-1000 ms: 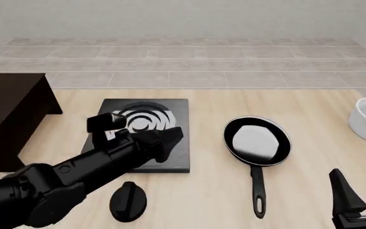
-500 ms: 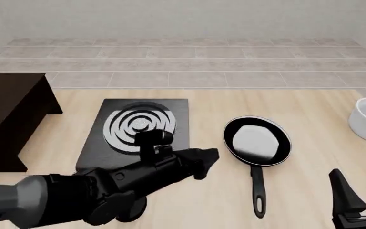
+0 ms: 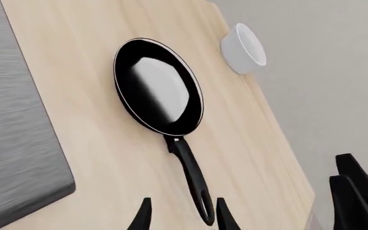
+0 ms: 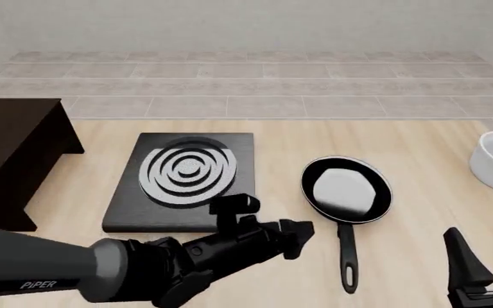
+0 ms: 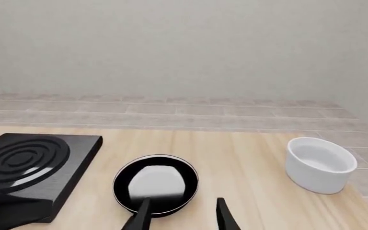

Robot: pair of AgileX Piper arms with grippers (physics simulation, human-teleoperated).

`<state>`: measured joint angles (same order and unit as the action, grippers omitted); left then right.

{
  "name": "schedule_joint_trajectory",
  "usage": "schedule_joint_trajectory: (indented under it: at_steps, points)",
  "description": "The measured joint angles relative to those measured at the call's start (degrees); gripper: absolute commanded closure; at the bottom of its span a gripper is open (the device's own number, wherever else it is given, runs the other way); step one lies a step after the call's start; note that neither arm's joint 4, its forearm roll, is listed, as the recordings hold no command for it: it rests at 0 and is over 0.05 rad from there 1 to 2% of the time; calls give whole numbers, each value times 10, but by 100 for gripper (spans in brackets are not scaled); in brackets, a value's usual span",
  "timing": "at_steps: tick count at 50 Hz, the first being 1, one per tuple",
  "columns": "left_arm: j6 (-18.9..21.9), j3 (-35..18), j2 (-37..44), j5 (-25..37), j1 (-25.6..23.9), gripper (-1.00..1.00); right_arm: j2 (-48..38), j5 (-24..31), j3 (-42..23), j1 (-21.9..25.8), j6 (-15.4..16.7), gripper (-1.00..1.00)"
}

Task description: Put the frying pan on top of the cabinet.

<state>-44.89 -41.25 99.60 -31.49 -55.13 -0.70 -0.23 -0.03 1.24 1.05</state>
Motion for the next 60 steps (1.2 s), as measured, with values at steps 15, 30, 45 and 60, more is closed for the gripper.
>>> schedule_joint_trajectory:
  at_steps: [15,30,45,60]
  points:
    - [-15,-17,48,-19,-12,-100,-2,-2,0,-1,-4,-100]
    - [-25,-35,88,-35,-25,-100,0,0,0,-1,-5,-100]
    - [-31,-57,120,-42,-34,-100,-1,-1,0,-1,-6,-100]
    - [-36,-76,140,-43,-47,-100,-3,-3,0,-1,-8,-100]
